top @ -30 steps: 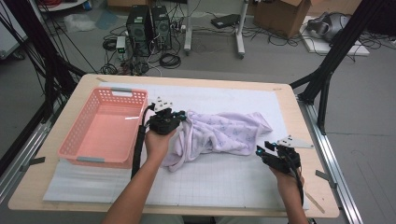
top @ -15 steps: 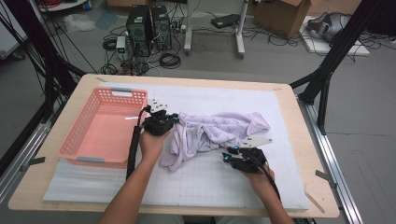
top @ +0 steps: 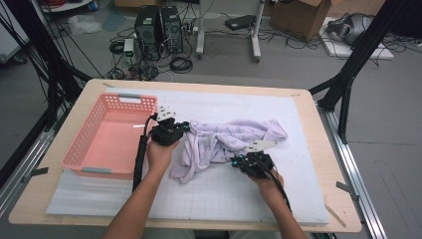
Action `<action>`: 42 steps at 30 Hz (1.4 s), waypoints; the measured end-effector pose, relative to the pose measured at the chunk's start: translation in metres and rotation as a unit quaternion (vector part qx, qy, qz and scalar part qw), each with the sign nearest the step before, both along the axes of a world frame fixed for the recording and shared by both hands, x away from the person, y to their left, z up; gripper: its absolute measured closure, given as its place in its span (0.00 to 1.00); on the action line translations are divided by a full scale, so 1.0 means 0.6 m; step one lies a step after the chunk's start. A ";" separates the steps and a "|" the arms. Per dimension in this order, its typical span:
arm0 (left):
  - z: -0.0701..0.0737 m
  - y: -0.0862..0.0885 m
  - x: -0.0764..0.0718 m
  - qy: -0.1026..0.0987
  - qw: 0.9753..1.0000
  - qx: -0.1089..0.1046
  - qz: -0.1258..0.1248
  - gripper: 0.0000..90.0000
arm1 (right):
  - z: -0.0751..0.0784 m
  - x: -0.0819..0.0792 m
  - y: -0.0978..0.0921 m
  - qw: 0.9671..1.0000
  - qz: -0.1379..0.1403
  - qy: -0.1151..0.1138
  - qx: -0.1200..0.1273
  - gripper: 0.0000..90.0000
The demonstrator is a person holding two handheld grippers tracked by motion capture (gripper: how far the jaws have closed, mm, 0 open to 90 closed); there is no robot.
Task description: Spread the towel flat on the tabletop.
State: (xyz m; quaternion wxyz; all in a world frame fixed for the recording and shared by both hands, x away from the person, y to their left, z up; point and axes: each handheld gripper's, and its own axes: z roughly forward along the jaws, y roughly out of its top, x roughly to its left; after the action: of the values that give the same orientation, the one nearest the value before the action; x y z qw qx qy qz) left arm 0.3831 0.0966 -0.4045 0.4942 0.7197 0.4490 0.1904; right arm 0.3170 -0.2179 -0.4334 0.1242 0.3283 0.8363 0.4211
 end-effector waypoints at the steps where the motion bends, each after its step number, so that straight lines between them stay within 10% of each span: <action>1: 0.000 0.000 -0.001 -0.001 1.000 -0.001 0.001 0.97 | 0.005 -0.009 -0.014 1.000 0.001 0.004 0.006 0.98; 11: -0.013 -0.004 -0.007 0.011 1.000 0.007 -0.008 0.97 | 0.037 -0.104 -0.182 0.996 -0.060 0.007 0.062 0.98; 17: -0.010 -0.004 -0.006 0.000 1.000 -0.002 0.012 0.97 | 0.065 -0.121 -0.252 0.988 -0.132 -0.025 0.083 0.98; 23: -0.022 -0.008 -0.001 0.007 1.000 0.014 -0.004 0.95 | 0.071 -0.070 -0.234 0.982 -0.171 -0.049 0.059 0.98; 30: -0.002 -0.004 -0.021 -0.013 0.998 0.013 -0.052 0.55 | 0.042 -0.003 -0.206 0.977 -0.208 -0.033 0.020 0.96; 42: -0.013 0.014 -0.108 -0.014 0.992 -0.006 -0.123 0.49 | 0.046 -0.083 -0.231 0.968 -0.240 -0.064 0.043 0.73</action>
State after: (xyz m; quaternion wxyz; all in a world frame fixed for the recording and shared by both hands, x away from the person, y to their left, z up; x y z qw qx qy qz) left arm 0.3182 0.1051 -0.4126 0.5244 0.7638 0.3511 0.1356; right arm 0.2670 -0.3563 -0.4058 0.2609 0.4965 0.7047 0.4345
